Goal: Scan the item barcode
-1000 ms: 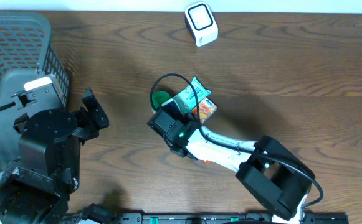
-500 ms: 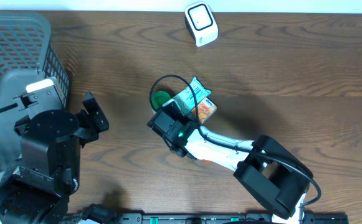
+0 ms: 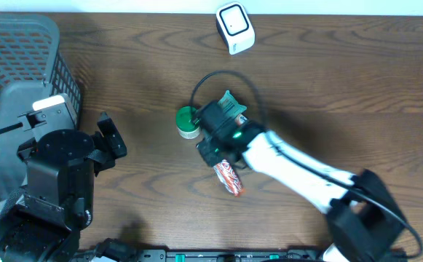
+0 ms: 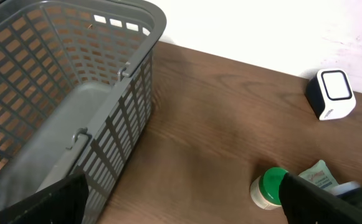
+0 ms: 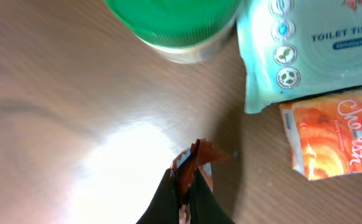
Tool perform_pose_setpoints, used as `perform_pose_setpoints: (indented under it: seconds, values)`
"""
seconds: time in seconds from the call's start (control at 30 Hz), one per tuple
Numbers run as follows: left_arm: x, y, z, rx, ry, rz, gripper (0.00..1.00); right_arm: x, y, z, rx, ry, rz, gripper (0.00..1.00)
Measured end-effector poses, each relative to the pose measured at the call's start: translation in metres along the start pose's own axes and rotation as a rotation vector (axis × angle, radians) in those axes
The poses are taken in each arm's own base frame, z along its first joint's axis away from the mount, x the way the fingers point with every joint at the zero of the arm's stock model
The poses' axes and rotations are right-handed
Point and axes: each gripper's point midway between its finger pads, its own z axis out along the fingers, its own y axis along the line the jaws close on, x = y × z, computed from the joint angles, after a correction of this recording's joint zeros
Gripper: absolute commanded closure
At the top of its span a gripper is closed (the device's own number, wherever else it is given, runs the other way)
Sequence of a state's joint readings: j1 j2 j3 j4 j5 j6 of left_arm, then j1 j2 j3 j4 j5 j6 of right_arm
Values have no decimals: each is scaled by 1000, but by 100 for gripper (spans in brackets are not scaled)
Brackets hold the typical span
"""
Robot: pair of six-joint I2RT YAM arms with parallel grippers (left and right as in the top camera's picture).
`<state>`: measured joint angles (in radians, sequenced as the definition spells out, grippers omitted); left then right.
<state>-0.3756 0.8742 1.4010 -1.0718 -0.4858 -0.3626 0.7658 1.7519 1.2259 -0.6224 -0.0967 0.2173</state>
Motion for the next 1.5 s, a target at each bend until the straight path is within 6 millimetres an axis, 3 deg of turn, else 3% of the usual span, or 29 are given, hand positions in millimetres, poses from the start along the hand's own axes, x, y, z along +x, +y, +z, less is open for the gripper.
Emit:
perform_pose_setpoints:
  seconds: [0.2, 0.43, 0.47, 0.5, 0.53, 0.57, 0.6, 0.63, 0.67, 0.87, 0.93, 1.1, 1.23, 1.4, 1.5]
  values:
    - [0, 0, 0, 0, 1, 0, 2, -14, -18, -32, -286, -18, 112, 99]
    - [0, 0, 0, 0, 1, 1, 2, -35, -72, -68, -501, -158, 184, 99]
    - [0, 0, 0, -1, 1, 1, 2, -36, -80, -72, -514, -174, 196, 95]
    - [0, 0, 0, -1, 1, 1, 2, -34, -91, -76, -523, -185, 221, 84]
    - [0, 0, 0, -1, 1, 1, 2, -33, -97, -79, -527, -188, 234, 65]
    - [0, 0, 0, -1, 1, 1, 2, -30, -101, -81, -533, -183, 250, 37]
    - [0, 0, 0, -1, 0, 0, 2, -25, -102, -81, -537, -168, 267, 25]
    - [0, 0, 0, -1, 1, 1, 2, -21, -101, -81, -542, -148, 279, 4]
    - [0, 0, 0, -1, 1, 1, 2, -18, -98, -81, -546, -132, 282, 1]
    - [0, 0, 0, -1, 1, 1, 2, 2, -70, -76, -574, -21, 267, 1]
    - [0, 0, 0, -1, 1, 1, 2, 10, -60, -75, -585, 20, 246, 11]
    - [0, 0, 0, -1, 1, 1, 2, 21, -36, -69, -587, 60, 111, 4]
    - [0, 0, 0, -1, 1, 1, 2, 39, -19, -51, -546, 116, 30, 5]
    - [0, 0, 0, -1, 1, 1, 2, 55, -12, -33, -482, 170, -7, 9]
    - [0, 0, 0, -1, 1, 1, 2, 66, -11, -22, -428, 215, -25, 19]
